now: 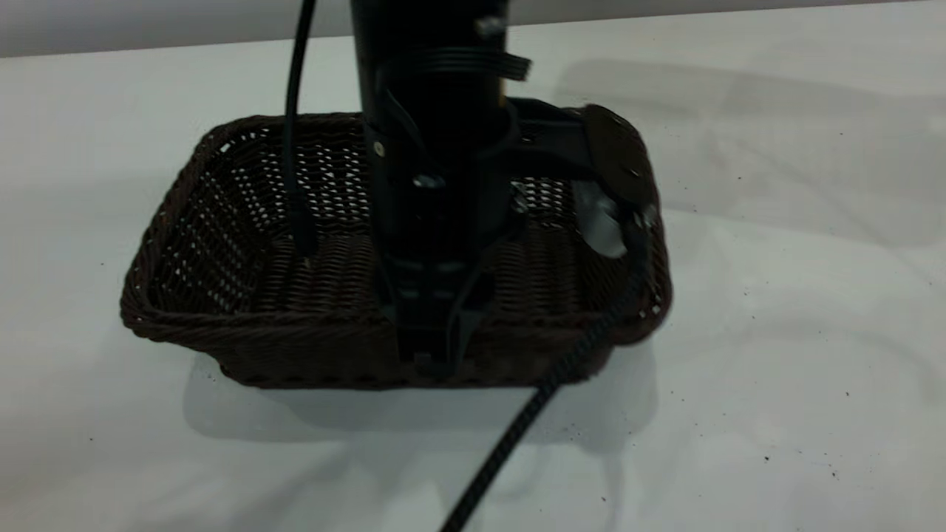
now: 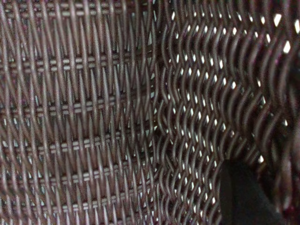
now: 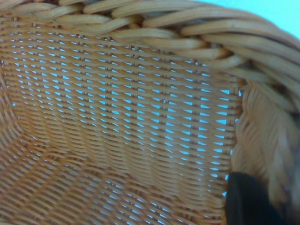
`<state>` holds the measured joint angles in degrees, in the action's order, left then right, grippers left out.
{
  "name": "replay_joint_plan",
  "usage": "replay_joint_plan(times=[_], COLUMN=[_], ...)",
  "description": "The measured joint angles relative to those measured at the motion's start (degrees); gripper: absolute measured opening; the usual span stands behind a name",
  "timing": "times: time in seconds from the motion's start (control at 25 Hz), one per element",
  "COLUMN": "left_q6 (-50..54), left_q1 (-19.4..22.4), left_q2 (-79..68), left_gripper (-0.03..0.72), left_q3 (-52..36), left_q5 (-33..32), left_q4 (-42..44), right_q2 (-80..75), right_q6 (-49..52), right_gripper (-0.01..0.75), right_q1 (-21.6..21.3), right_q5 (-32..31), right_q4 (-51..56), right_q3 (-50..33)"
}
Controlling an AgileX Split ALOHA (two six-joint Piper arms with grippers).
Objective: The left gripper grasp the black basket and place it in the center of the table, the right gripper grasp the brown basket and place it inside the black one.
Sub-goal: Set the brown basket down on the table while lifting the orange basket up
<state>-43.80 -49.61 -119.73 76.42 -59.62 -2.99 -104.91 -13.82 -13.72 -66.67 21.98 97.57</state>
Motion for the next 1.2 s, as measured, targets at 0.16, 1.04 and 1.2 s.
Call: replay_joint_plan(times=[0.16,1.04,1.2], left_q6=[0.05,0.13,2.97], left_q1=[-0.96,-0.96,-0.96], left_q2=[0.00,0.00,0.00], left_gripper=[0.158,0.262,0.372], left_q3=[0.00,0.00,0.00], left_q5=[-0.37,1.21,0.59], left_q4=[-0.19,-1.77,-1.77], right_q2=[0.00,0.00,0.00], right_q6=[0.00,0.00,0.00], right_gripper=[0.114,0.114,0.113], right_q1=[0.00,0.00,0.00], right_q5=[0.00,-0.37,-0.42], right_q4=[0.00,0.00,0.00], right_q3=[0.00,0.00,0.00])
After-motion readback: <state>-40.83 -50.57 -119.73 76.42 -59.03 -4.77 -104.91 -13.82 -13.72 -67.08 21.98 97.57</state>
